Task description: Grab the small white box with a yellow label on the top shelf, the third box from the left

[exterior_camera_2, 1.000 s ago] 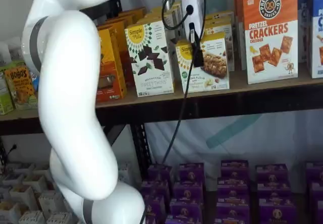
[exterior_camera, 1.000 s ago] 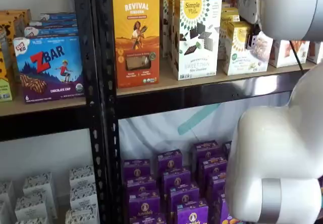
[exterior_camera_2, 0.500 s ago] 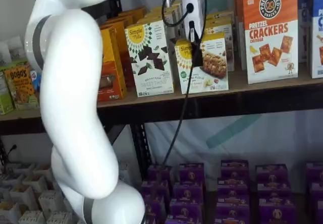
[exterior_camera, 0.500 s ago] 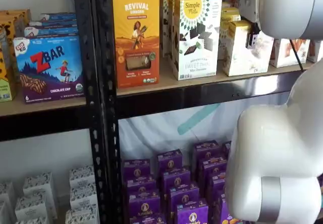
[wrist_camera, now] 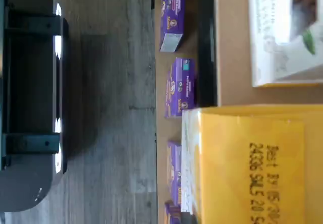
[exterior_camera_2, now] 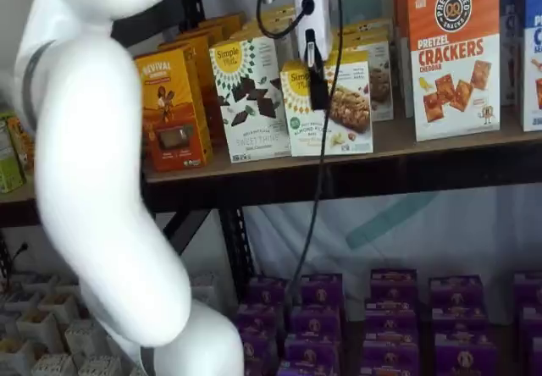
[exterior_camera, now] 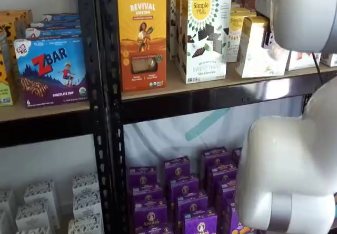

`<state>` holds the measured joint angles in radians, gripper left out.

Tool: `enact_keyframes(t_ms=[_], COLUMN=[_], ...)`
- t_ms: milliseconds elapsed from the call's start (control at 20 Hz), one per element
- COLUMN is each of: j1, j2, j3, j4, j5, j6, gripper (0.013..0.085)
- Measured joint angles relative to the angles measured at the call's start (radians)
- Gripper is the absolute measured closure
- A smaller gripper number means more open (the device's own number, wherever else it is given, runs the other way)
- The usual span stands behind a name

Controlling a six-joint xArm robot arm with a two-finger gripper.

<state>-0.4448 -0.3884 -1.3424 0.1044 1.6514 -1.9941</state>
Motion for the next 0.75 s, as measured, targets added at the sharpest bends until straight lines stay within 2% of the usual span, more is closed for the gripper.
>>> enact_keyframes(t_ms=[500,750], j1=[0.018,0.025], j2=[-0.212,-0.277], j3=[0.145,0.193], j4=[-0.051,-0.052], j5=[0.111,0.137], j6=[0.014,0.022], gripper=[0.0650,0.0650])
